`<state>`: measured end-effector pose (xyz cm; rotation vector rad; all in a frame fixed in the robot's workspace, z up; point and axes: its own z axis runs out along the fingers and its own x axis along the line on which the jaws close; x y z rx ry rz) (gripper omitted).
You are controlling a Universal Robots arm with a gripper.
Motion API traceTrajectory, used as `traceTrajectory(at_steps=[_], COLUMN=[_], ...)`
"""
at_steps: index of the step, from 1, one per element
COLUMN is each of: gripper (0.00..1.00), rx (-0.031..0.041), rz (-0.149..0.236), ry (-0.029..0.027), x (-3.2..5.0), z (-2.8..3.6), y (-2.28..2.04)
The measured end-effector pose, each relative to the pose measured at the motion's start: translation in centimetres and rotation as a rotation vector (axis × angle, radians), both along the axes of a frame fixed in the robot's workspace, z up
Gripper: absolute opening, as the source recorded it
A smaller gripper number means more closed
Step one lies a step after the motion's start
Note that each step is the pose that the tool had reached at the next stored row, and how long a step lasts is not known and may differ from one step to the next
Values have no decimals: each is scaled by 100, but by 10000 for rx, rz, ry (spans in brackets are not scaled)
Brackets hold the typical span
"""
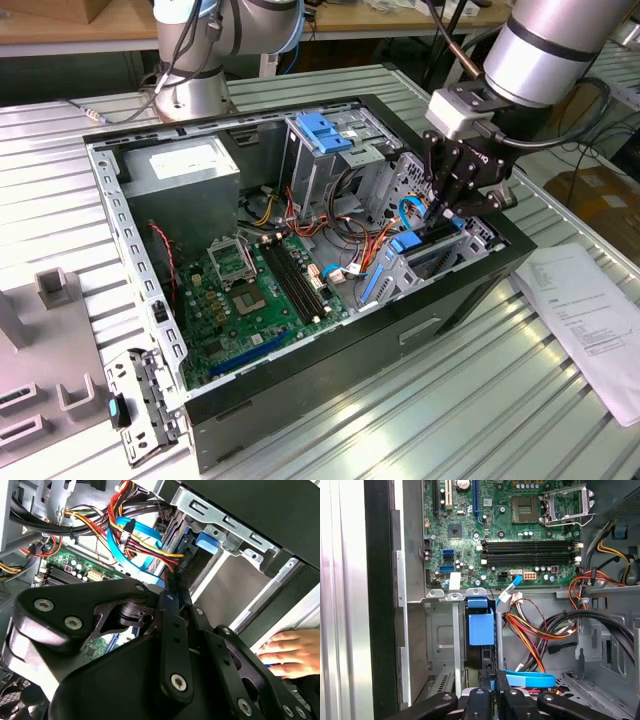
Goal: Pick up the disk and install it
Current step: 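Insert the second disk wire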
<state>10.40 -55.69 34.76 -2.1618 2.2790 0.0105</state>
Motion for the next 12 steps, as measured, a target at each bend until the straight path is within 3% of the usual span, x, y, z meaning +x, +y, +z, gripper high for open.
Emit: traceTrajectory(at_steps=[12], gripper=[16], rx=[43], rz=[-7], ry=[0], x=[1], z=[-40], y=[-13])
